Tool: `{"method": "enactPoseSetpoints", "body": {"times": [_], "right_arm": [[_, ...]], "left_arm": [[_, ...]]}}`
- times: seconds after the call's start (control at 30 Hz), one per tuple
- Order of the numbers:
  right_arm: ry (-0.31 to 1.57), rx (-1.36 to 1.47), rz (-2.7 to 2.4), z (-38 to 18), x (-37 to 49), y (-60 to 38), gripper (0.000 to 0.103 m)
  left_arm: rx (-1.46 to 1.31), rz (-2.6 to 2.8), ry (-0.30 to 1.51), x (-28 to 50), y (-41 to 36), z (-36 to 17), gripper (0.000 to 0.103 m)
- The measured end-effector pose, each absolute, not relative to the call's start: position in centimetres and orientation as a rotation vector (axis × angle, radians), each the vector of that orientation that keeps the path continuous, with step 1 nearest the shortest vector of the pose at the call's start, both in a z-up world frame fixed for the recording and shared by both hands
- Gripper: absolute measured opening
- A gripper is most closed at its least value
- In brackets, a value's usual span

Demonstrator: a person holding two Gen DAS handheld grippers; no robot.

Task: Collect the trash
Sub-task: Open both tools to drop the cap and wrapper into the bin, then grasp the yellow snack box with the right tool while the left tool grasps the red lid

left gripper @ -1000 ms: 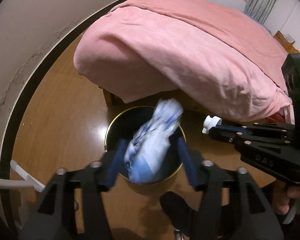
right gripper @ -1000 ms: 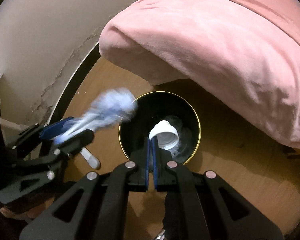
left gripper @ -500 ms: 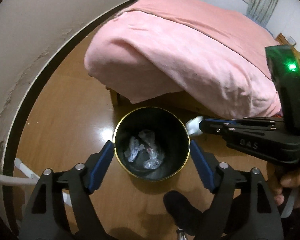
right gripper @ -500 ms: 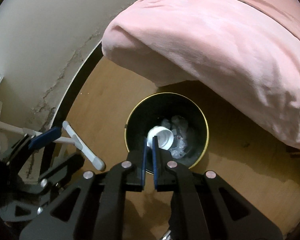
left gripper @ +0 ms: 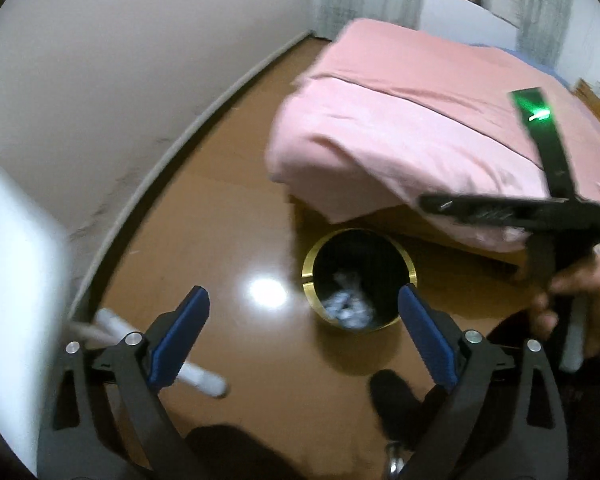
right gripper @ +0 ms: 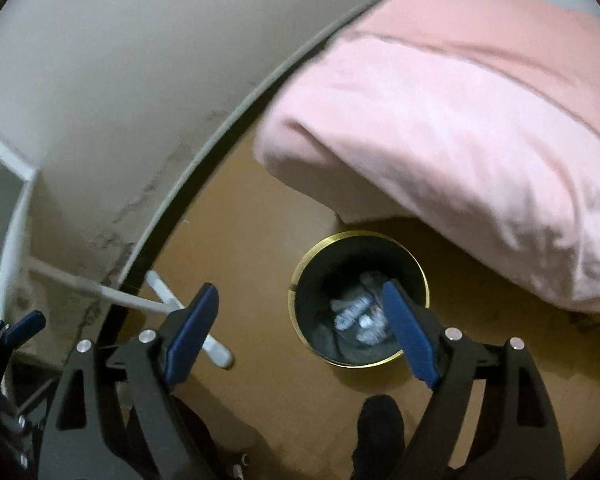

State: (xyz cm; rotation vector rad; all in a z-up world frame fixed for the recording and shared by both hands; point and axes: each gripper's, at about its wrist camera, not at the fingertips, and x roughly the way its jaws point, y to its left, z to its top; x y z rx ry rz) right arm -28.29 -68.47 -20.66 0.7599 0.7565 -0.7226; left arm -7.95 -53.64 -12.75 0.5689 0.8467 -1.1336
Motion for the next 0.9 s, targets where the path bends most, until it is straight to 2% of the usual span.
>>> {"method": "enactPoseSetpoints", "body": {"times": [0.17,0.4,0.67,0.9], "right_arm": [[0.753,0.554,-0.578,-13.9,-22.9,-60.7,0.084],[0.765,0.321,-0.229,-8.6,-11.4,-46.9,0.084],[0.785,0.087,0.069,-6.2,-2.5,-32.6,0.084],[0.797,-0.100,0.193,-5.6,1.7,-24.9,0.084]], "left_arm": [[0.453,-1.001,0.790,-4.2,-43.4,-7.6,0.093],[0.314,-0.676,0.723,1.4,-26.2,-2.9,0.093],[0.215,-0.325,0.735,5.7,-10.0,-3.8,0.093],[0.172,-0.282,0.783,8.0,-3.6,-6.0,0.093]]}}
